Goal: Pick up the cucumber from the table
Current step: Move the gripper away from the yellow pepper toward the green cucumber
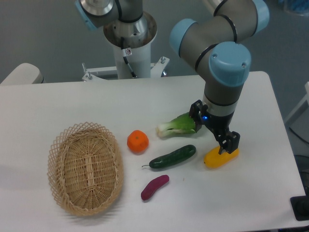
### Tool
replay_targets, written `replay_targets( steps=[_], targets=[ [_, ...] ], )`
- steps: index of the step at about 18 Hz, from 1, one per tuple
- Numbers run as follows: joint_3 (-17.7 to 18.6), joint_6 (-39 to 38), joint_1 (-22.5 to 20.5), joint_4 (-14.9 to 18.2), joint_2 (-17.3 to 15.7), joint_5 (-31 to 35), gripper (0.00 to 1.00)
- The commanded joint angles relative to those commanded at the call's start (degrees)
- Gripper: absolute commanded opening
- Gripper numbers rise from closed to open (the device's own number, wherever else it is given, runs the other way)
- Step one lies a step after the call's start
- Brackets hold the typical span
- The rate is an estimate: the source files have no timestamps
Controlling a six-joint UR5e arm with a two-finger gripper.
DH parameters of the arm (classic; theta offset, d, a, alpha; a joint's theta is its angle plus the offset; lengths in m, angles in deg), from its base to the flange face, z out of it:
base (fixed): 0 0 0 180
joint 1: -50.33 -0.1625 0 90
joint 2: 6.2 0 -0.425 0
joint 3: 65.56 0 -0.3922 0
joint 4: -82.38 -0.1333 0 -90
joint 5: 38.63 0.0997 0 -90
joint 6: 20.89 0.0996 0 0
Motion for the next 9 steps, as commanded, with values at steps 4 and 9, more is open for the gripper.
replay_targets(
  steps=[4, 9],
  targets=[
    [0.44, -0.09, -0.09, 0.00, 0.00, -0.44, 1.00],
    [0.79, -0.97, 0.44, -0.18, 1.23, -0.09, 1.00]
  ],
)
